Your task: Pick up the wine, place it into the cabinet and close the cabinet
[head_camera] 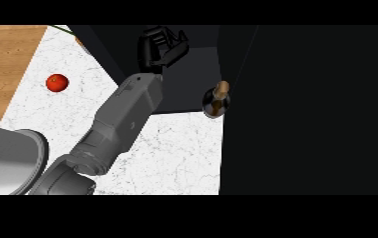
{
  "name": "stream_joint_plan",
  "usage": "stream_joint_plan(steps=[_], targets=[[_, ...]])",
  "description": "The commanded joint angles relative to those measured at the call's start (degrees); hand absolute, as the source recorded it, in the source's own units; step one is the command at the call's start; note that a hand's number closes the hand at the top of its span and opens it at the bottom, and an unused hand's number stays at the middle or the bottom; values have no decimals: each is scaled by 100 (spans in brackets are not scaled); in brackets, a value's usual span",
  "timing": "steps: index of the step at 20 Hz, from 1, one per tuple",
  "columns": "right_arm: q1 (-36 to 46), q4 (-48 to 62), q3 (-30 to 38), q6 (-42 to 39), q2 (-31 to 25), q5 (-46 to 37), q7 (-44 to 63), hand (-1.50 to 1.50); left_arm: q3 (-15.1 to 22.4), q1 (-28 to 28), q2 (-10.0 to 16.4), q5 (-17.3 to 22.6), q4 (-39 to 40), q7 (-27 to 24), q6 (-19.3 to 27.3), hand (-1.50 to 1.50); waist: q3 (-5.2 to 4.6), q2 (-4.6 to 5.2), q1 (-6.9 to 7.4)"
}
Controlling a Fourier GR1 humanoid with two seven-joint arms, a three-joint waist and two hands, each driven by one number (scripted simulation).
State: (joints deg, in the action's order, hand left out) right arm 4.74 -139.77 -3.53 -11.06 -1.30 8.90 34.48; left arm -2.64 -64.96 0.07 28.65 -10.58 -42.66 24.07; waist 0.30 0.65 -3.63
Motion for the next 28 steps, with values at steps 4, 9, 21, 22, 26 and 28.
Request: stream_joint_plan(steps=[4, 9, 21, 22, 26, 28], targets=[[-93, -230, -30, -10, 34, 193, -25, -150, -22, 56, -7, -110, 429, -211, 443, -150, -33, 77, -62], [-67, -202, 177, 37, 32, 342, -34, -150, -22, -111, 212, -222, 466, 9, 332, -150, -32, 68, -13], [-132, -228, -27, -23, 50, 201, -33, -150, -153, 360, 11, -237, 477, -557, 527, -150, -38, 98, -69], [0, -185, -3, -17, 20, 211, 5, -150, -155, 461, 86, -254, 483, -725, 538, -150, -41, 124, -93], [320, -83, -98, 121, 49, 134, 215, -150, -142, 210, 64, -304, 510, -547, 463, -150, -43, 123, -85], [17, -236, -28, 77, 14, 195, 114, -150, -82, 548, 139, -372, 502, -685, 82, -150, -37, 65, 12]])
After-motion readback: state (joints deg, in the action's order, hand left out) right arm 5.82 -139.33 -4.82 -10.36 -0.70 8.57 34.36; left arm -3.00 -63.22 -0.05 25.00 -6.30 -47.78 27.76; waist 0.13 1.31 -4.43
